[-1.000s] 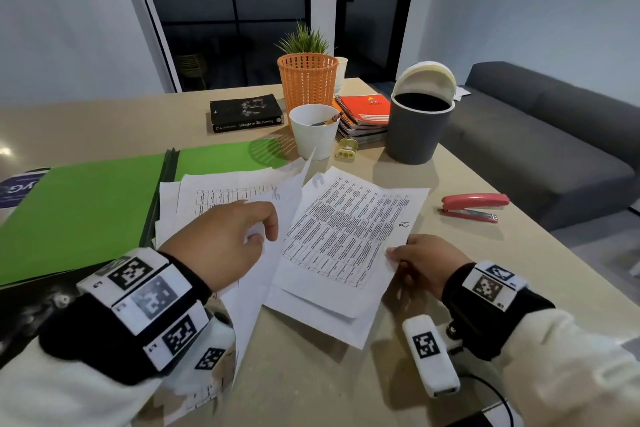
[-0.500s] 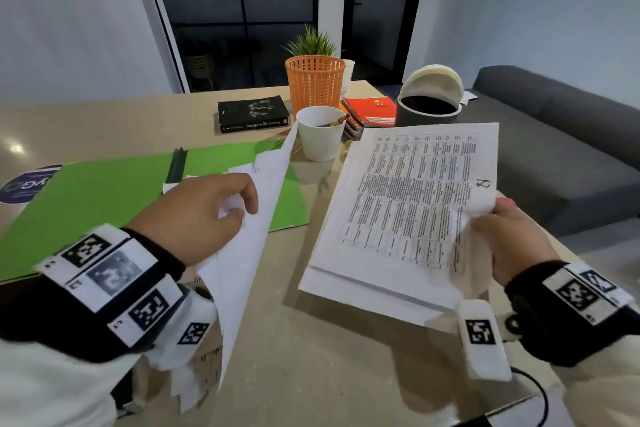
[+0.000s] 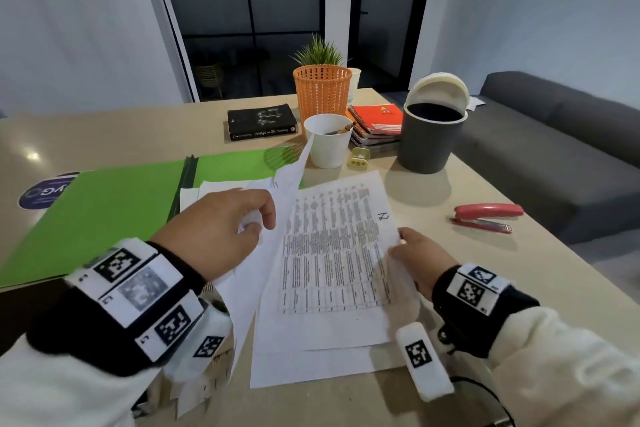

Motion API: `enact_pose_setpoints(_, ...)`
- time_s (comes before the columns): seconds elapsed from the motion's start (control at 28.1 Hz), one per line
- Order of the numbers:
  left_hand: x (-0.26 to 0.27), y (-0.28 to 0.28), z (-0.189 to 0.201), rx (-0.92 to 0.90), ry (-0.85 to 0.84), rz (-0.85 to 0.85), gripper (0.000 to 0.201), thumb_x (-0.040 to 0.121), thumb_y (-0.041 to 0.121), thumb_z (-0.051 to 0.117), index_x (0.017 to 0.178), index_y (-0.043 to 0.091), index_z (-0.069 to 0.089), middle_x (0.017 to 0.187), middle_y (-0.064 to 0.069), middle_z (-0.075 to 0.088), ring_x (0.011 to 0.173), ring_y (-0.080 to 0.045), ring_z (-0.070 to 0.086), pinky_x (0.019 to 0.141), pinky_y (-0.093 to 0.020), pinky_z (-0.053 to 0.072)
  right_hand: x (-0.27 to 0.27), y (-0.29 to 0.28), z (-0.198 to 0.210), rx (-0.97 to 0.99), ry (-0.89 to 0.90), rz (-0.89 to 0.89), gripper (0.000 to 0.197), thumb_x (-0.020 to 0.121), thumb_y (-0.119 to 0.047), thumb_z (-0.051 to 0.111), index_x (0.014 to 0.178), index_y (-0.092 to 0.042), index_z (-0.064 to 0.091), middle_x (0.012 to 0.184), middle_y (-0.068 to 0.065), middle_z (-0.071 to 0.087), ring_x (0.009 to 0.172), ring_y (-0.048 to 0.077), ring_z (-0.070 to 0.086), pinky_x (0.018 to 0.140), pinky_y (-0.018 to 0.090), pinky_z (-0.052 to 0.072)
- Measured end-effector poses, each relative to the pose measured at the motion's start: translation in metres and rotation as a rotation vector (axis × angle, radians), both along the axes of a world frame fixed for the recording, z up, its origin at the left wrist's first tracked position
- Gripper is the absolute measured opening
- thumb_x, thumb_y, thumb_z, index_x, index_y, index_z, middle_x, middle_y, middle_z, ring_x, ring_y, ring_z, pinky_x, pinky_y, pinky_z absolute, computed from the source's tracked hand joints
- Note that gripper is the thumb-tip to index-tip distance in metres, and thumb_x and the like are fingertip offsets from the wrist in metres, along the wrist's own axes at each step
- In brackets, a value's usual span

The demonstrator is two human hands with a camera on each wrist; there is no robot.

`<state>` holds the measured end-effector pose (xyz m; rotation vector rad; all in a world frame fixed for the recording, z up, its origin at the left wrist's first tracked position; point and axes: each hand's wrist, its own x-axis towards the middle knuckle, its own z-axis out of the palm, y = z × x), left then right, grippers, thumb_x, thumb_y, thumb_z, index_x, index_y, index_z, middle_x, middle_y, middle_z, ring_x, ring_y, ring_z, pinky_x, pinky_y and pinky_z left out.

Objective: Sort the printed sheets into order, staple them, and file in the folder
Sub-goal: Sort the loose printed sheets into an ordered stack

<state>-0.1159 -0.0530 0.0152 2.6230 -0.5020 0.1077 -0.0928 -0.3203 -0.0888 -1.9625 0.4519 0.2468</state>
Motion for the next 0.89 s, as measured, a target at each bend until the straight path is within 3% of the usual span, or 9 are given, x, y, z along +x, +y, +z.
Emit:
enact_pose_setpoints(0.14, 0.0, -0.011, -0.011, 0.031, 0.043, -0.05, 0.027, 0.091, 0.011, 0.047, 0.08, 0.036, 0.049, 0.085, 0.006, 0.055, 0.072, -0.003, 0.049, 0.061, -0.009, 0.031, 0.004, 0.006, 0.003, -0.084, 0.032, 0.128, 0.053, 0.091, -0.007, 0.045, 0.141, -0.02, 0.034, 0.111, 0.009, 0.062, 0.087, 0.022, 0.061, 0.074, 0.031, 0.051)
enact_pose_setpoints(0.21, 0.0, -0.017, -0.017, 0.041, 0.073, -0.068, 0.027, 0.091, 0.01, 0.045, 0.084, 0.037, 0.048, 0.089, 0.004, 0.057, 0.077, -0.009, 0.053, 0.067, -0.017, 0.038, 0.003, 0.005, 0.003, -0.108, -0.003, 0.119, 0.065, 0.091, -0.01, 0.051, 0.147, -0.024, 0.021, 0.107, 0.005, 0.059, 0.081, 0.018, 0.059, 0.065, 0.028, 0.046)
enact_pose_setpoints(0.29, 0.001, -0.023, -0.023, 0.04, 0.108, -0.085, 0.03, 0.09, 0.009, 0.044, 0.087, 0.039, 0.045, 0.091, 0.003, 0.059, 0.078, -0.017, 0.056, 0.074, -0.029, 0.045, 0.001, 0.001, 0.0, -0.085, -0.027, 0.126, 0.072, 0.09, -0.013, 0.057, 0.148, -0.028, 0.018, 0.106, 0.002, 0.06, 0.088, 0.02, 0.061, 0.075, 0.032, 0.049)
enact_pose_setpoints(0.36, 0.002, -0.027, -0.029, 0.046, 0.133, -0.102, 0.032, 0.09, 0.008, 0.043, 0.09, 0.041, 0.043, 0.092, 0.003, 0.059, 0.078, -0.019, 0.057, 0.076, -0.033, 0.046, -0.002, -0.003, -0.004, -0.021, -0.027, 0.148, 0.066, 0.089, -0.016, 0.06, 0.144, -0.029, 0.026, 0.109, 0.002, 0.06, 0.096, 0.022, 0.062, 0.089, 0.036, 0.048)
enact_pose_setpoints(0.46, 0.003, -0.034, -0.037, 0.066, 0.149, -0.122, 0.033, 0.091, 0.008, 0.042, 0.097, 0.041, 0.043, 0.09, 0.008, 0.055, 0.078, -0.015, 0.054, 0.074, -0.029, 0.044, -0.009, -0.006, -0.004, 0.003, -0.014, 0.18, 0.049, 0.09, -0.023, 0.06, 0.134, -0.029, 0.041, 0.117, 0.002, 0.055, 0.097, 0.016, 0.056, 0.084, 0.028, 0.041)
enact_pose_setpoints(0.57, 0.003, -0.038, -0.043, 0.065, 0.171, -0.133, 0.035, 0.092, 0.009, 0.043, 0.113, 0.036, 0.046, 0.083, 0.012, 0.051, 0.066, -0.005, 0.047, 0.062, -0.019, 0.036, -0.018, -0.005, -0.002, -0.027, -0.098, 0.167, 0.039, 0.09, -0.025, 0.061, 0.126, -0.028, 0.048, 0.129, -0.001, 0.04, 0.115, 0.015, 0.047, 0.092, 0.027, 0.036)
enact_pose_setpoints(0.68, 0.002, -0.04, -0.05, 0.083, 0.196, -0.154, 0.041, 0.093, 0.015, 0.045, 0.126, 0.038, 0.038, 0.106, 0.011, 0.054, 0.06, 0.0, 0.046, 0.064, -0.025, 0.033, -0.026, -0.001, 0.006, -0.033, -0.234, 0.224, 0.029, 0.089, -0.023, 0.061, 0.116, -0.031, 0.054, 0.129, -0.007, 0.041, 0.118, 0.007, 0.043, 0.087, 0.019, 0.037)
enact_pose_setpoints(0.78, 0.001, -0.042, -0.059, 0.09, 0.229, -0.171, 0.046, 0.093, 0.024, 0.047, 0.132, 0.042, 0.032, 0.128, 0.012, 0.051, 0.082, -0.011, 0.06, 0.079, -0.024, 0.041, -0.026, 0.0, 0.009, -0.087, -0.204, 0.349, 0.018, 0.089, -0.028, 0.061, 0.105, -0.037, 0.059, 0.124, -0.011, 0.052, 0.115, 0.003, 0.048, 0.086, 0.017, 0.037)
enact_pose_setpoints(0.89, 0.003, -0.044, -0.065, 0.112, 0.226, -0.175, 0.046, 0.093, 0.032, 0.051, 0.135, 0.04, 0.034, 0.136, 0.014, 0.048, 0.113, -0.011, 0.053, 0.09, -0.021, 0.038, -0.026, 0.0, 0.009, -0.22, -0.179, 0.402, 0.015, 0.09, -0.033, 0.06, 0.105, -0.038, 0.059, 0.116, -0.017, 0.056, 0.106, 0.002, 0.052, 0.09, 0.02, 0.037)
